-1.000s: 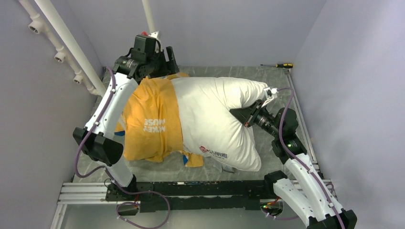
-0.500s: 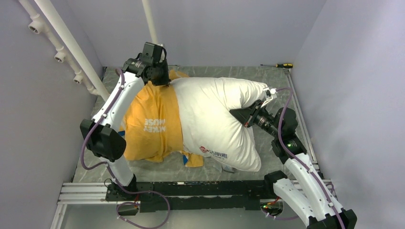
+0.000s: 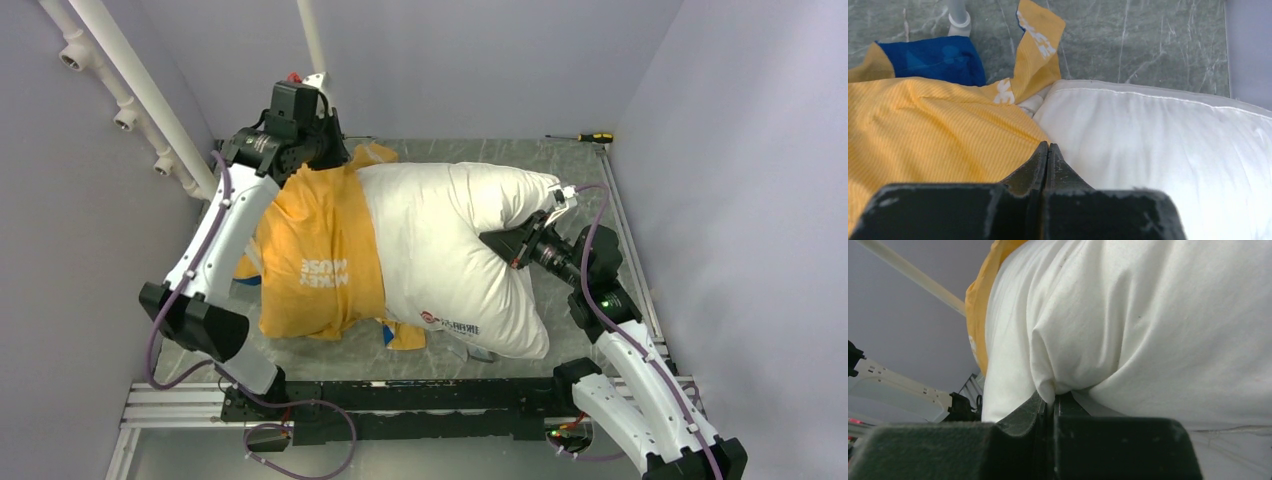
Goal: Put the pillow into the pillowcase
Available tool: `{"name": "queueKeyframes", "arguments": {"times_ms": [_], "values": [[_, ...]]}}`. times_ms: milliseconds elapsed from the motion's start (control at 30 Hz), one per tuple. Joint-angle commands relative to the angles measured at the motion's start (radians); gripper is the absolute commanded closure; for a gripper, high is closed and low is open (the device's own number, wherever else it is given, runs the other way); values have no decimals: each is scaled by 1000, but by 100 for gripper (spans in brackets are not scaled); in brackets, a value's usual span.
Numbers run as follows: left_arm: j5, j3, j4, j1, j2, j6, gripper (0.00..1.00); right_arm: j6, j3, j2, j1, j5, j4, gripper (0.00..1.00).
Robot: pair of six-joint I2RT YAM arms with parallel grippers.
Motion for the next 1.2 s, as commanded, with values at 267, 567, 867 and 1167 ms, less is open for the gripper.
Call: {"name": "queueKeyframes", "arguments": {"times_ms": [267, 567, 867, 1167], "values": [[239, -10, 150, -97, -124, -21, 100, 38, 2, 27, 26, -122, 143, 100], [314, 171, 226, -287, 78, -50, 100, 90, 17, 89, 24, -229, 361, 100], [182, 545, 18, -392, 298, 33, 96, -22, 91, 86, 24, -165, 182, 100], [-208, 131, -87, -109, 41, -4, 15, -119, 53, 33, 24, -79, -3, 83]]}}
